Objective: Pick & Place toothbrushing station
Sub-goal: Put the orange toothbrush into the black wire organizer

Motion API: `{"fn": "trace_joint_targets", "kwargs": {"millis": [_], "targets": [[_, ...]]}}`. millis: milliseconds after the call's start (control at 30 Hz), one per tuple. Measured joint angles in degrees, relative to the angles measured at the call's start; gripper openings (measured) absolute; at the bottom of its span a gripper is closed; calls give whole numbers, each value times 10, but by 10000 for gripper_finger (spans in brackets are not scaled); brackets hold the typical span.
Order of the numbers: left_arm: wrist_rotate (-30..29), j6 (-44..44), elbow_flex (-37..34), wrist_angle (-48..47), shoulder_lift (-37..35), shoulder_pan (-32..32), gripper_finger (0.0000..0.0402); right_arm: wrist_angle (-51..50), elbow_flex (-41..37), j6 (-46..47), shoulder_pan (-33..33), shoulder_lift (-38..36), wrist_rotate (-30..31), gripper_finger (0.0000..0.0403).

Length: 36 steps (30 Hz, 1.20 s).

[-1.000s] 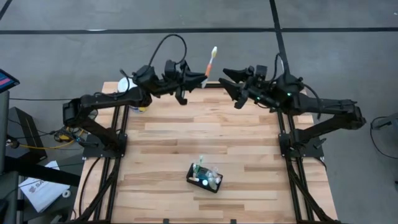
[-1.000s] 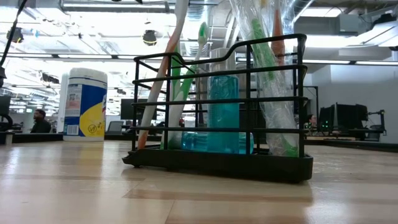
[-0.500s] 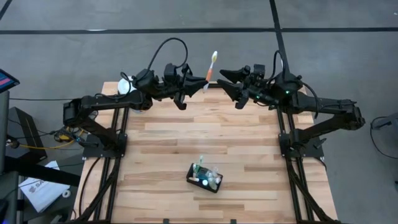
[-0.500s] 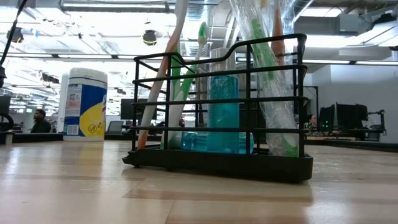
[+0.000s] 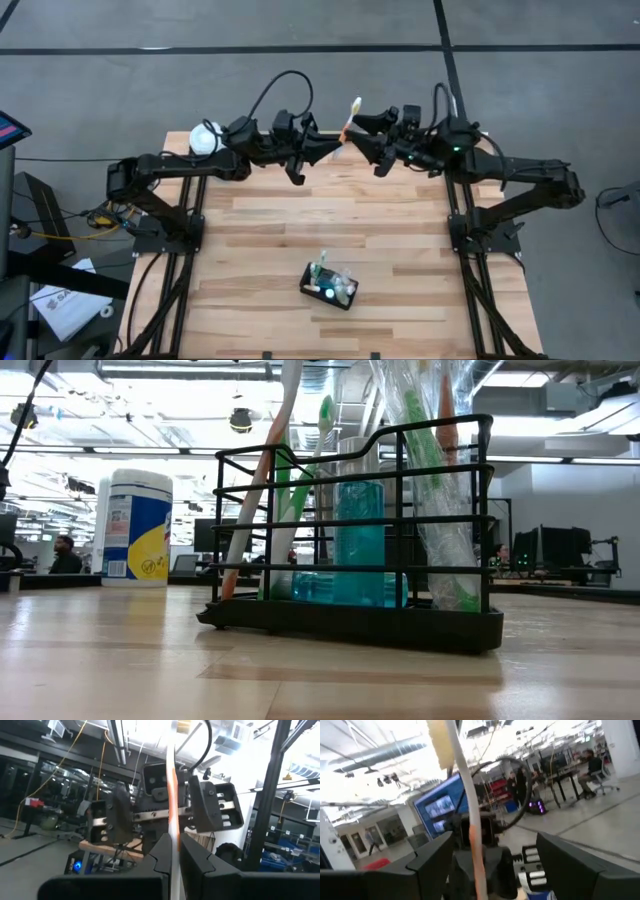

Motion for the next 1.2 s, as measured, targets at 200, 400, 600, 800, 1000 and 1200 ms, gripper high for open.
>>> {"fn": "trace_joint_targets", "kwargs": {"millis": [200,400,600,800,1000,1200], "targets": [[3,-6,0,-1,1,0,6,13,-1,14,0,20,-14,275],[8,-8,0,-2,1,0,6,31,0,9,-4,23,-16,238],[9,-8,0,-1,1,0,6,31,0,9,-3,12,-16,163],[12,-10,0,-1,1,0,6,27,0,7,-3,15,-28,89],[13,-10,0,1,1,1,18,24,0,-45,-3,16,-41,15],[13,-10,0,0,1,2,61,24,0,-62,-7,16,-48,9]]}}
